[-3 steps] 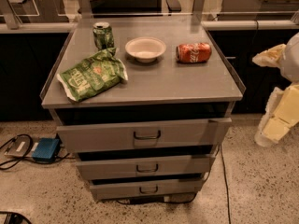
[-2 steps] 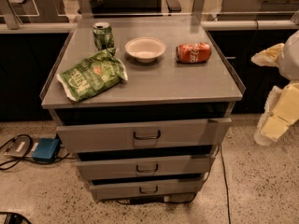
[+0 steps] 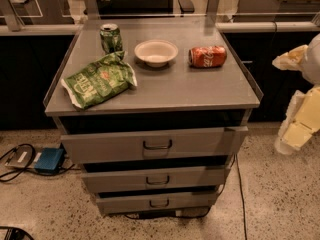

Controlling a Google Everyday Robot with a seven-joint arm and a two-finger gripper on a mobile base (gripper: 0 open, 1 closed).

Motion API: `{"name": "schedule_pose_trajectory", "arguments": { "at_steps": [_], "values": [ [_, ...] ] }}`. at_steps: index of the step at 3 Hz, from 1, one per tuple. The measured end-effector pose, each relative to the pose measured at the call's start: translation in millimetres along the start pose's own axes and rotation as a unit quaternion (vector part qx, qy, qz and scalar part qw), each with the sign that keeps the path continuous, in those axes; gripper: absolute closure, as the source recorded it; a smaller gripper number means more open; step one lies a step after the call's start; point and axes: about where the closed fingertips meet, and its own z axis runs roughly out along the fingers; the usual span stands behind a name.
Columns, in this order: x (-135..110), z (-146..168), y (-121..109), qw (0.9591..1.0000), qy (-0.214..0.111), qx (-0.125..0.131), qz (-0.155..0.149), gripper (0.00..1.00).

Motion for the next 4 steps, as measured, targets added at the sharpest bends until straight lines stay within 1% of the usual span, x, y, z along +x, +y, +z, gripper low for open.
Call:
{"name": "schedule_pose_trajectory", "arguments": {
  "at_steps": [4],
  "values": [
    [-5.6, -11.7, -1.7, 1.0000, -0.001, -0.002, 0.000, 0.00]
  ]
}}
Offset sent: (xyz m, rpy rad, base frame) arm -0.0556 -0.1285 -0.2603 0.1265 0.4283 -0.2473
